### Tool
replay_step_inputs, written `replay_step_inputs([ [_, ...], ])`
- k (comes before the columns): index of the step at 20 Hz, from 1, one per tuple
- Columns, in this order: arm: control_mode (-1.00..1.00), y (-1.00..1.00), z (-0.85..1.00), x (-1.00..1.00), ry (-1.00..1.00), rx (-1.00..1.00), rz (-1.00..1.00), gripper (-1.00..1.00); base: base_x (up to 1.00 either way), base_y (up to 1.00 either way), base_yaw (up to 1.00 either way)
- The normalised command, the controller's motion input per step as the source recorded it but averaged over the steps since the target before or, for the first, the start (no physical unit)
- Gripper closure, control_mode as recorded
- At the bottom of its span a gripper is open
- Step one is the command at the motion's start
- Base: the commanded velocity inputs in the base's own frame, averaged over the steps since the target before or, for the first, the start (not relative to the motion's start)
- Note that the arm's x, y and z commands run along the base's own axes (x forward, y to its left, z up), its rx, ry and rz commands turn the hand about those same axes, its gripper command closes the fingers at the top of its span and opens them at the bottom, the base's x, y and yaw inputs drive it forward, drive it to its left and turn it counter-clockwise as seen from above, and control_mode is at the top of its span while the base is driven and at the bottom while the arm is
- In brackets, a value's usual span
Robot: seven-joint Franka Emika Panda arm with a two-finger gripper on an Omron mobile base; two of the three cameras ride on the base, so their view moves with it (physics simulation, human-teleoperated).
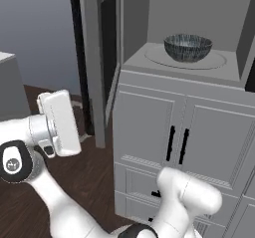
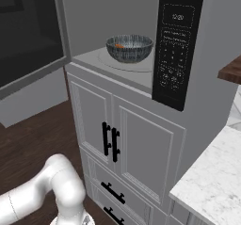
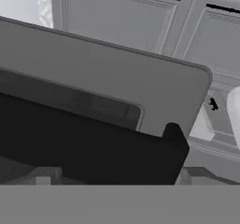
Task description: Pick the carrot from the sink and place it in the bowl. Then pick the bowl and place it in the microwave. Then close the microwave door and press the start button.
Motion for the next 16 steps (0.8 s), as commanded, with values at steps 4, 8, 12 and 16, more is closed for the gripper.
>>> replay_step_inputs([
  [4,-1.00,-1.00,0.17,0.00,-0.12,0.22,0.00,-1.00,0.00,0.00,0.00],
  [8,-1.00,-1.00,0.16,0.00,-0.11,0.23,0.01,-1.00,0.00,0.00,0.00],
  [12,-1.00,-1.00,0.13,0.01,-0.11,0.23,0.03,-1.00,0.00,0.00,0.00],
  [16,-1.00,-0.95,0.09,0.07,-0.10,0.23,0.04,-1.00,0.00,0.00,0.00],
])
